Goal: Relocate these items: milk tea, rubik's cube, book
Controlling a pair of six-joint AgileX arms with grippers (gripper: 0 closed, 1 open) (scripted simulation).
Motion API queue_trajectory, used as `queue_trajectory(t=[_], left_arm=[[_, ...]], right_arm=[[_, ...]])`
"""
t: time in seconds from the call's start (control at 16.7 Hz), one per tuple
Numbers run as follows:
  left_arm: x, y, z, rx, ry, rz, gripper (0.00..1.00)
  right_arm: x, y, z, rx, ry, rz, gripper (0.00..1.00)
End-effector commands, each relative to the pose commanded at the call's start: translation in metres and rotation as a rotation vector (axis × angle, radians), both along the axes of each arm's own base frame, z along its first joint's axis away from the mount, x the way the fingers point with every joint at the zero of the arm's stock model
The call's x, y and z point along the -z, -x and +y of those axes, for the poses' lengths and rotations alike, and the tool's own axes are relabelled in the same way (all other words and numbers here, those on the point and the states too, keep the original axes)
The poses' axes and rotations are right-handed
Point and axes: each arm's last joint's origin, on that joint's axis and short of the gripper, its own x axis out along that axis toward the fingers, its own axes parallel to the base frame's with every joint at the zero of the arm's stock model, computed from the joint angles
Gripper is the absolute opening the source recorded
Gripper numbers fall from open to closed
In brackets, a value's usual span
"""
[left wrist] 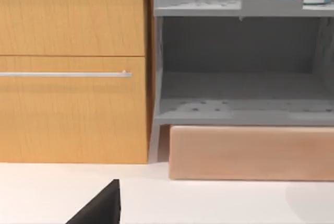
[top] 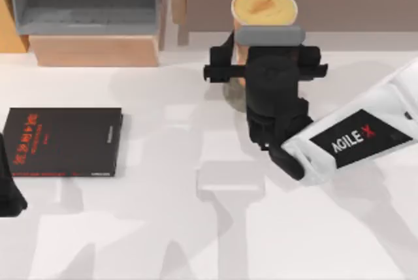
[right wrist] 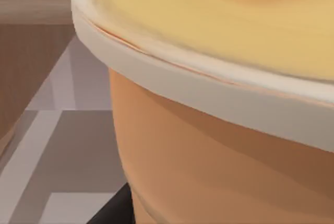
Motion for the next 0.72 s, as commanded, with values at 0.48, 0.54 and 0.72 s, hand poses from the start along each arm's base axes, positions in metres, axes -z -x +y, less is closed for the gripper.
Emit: queue_trajectory(t=[0.48, 0.54, 0.72], left_arm=[[0.0000, 0.0000, 0.0000, 0.000, 0.000, 0.000, 1.00], [0.0000, 0.0000, 0.0000, 0.000, 0.000, 0.000, 1.00], [0.0000, 0.0000, 0.0000, 0.000, 0.000, 0.000, 1.00]], right_arm=[[0.0000, 0.0000, 0.0000, 0.000, 0.000, 0.000, 0.83], [0.0000, 0.0000, 0.0000, 0.000, 0.000, 0.000, 0.90], [0.0000, 0.0000, 0.0000, 0.000, 0.000, 0.000, 1.00]])
